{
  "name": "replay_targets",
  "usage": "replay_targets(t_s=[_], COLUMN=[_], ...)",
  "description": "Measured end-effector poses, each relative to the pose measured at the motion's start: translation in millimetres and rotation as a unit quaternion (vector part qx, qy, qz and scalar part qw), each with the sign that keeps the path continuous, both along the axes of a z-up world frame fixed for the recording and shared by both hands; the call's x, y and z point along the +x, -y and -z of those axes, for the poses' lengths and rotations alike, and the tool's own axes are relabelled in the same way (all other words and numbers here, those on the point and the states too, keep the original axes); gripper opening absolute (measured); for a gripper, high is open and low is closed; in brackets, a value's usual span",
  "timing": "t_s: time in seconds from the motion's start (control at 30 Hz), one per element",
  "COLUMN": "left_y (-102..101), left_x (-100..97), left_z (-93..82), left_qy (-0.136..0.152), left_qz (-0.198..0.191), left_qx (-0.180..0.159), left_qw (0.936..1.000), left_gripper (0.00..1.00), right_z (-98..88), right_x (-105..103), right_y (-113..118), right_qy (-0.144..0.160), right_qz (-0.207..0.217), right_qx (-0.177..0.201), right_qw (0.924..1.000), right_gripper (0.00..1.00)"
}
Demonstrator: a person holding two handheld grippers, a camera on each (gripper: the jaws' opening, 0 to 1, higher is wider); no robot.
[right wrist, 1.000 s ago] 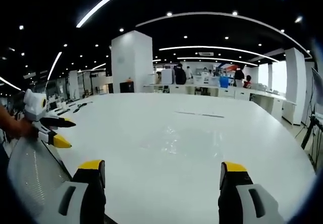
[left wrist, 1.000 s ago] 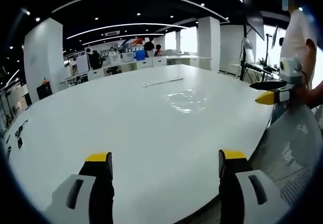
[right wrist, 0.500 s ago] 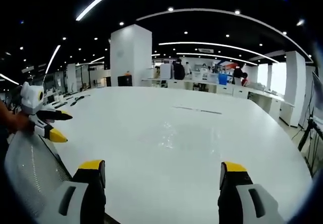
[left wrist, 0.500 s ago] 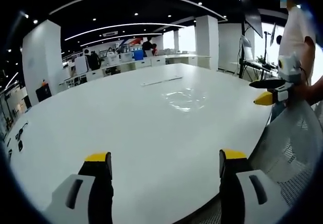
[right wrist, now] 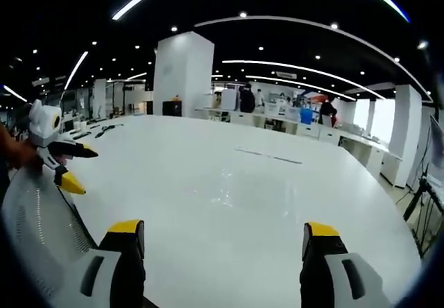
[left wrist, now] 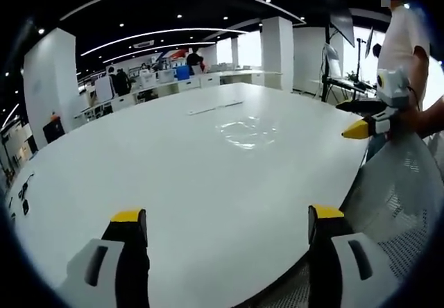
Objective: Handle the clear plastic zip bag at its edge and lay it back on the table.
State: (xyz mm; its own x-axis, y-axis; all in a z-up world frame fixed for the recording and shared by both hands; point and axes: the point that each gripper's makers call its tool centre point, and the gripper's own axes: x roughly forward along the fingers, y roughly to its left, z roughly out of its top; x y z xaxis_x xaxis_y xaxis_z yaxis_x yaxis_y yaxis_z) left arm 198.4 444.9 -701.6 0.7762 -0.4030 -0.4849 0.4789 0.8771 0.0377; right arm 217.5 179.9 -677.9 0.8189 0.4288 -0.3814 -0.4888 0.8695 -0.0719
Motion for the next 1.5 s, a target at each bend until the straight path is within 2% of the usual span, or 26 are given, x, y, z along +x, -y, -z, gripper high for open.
replay_targets(t_s=[0.07, 0.13, 0.2, 0.33, 0.5, 0.6, 0.67, 0.8, 1.07, 1.2, 1.4, 1.5], left_y=[2.6, 4.2, 9.4, 20.5, 28.0, 33.2, 37.6, 39.2, 39.5, 39.9, 39.9, 38.1], left_x=[-2.3, -5.4, -5.1, 0.5, 8.9, 7.1, 3.8, 3.9, 3.2, 2.9, 4.9, 4.5], left_z=[0.5, 5.9, 4.6, -11.5, -22.4, -21.3, -14.7, -13.4, -14.4, -14.7, -19.7, -18.1], left_qy=[-0.005, -0.022, -0.026, -0.022, -0.018, -0.018, -0.015, -0.019, -0.029, -0.026, -0.024, -0.021], left_qz=[0.014, 0.024, 0.036, 0.051, 0.057, 0.064, 0.089, 0.088, 0.084, 0.092, 0.091, 0.097], left_qx=[0.005, 0.019, 0.018, 0.015, -0.001, -0.005, 0.023, 0.014, -0.002, 0.008, 0.002, 0.013], left_qw=[0.9999, 0.9993, 0.9988, 0.9984, 0.9982, 0.9978, 0.9957, 0.9958, 0.9960, 0.9953, 0.9955, 0.9949], left_gripper=[0.99, 0.99, 0.99, 0.99, 0.99, 0.99, 0.99, 0.99, 0.98, 0.98, 0.97, 0.96], right_z=[0.8, 0.2, -1.8, -2.1, -5.7, -10.0, -11.2, -15.4, -26.5, -24.7, -20.9, -18.2], right_x=[1.1, 2.3, 4.3, 7.8, 15.0, 19.3, 25.6, 35.4, 61.9, 69.0, 76.0, 82.4], right_y=[1.8, 2.5, 4.1, 2.6, -5.7, -10.8, -14.0, -21.3, -49.9, -58.4, -75.9, -86.6], right_qy=[-0.002, -0.002, -0.003, -0.011, -0.018, -0.010, -0.008, -0.006, -0.005, -0.008, -0.019, -0.021], right_qz=[0.003, 0.003, 0.006, 0.000, -0.025, -0.039, -0.048, -0.058, -0.097, -0.112, -0.128, -0.137], right_qx=[0.001, 0.004, 0.011, 0.016, 0.004, -0.009, -0.013, -0.016, -0.022, -0.029, -0.035, -0.042], right_qw=[1.0000, 1.0000, 0.9999, 0.9998, 0.9995, 0.9991, 0.9987, 0.9982, 0.9951, 0.9933, 0.9910, 0.9895], right_gripper=[0.97, 0.99, 0.99, 0.99, 0.99, 0.98, 0.96, 0.94, 0.92, 0.91, 0.90, 0.88])
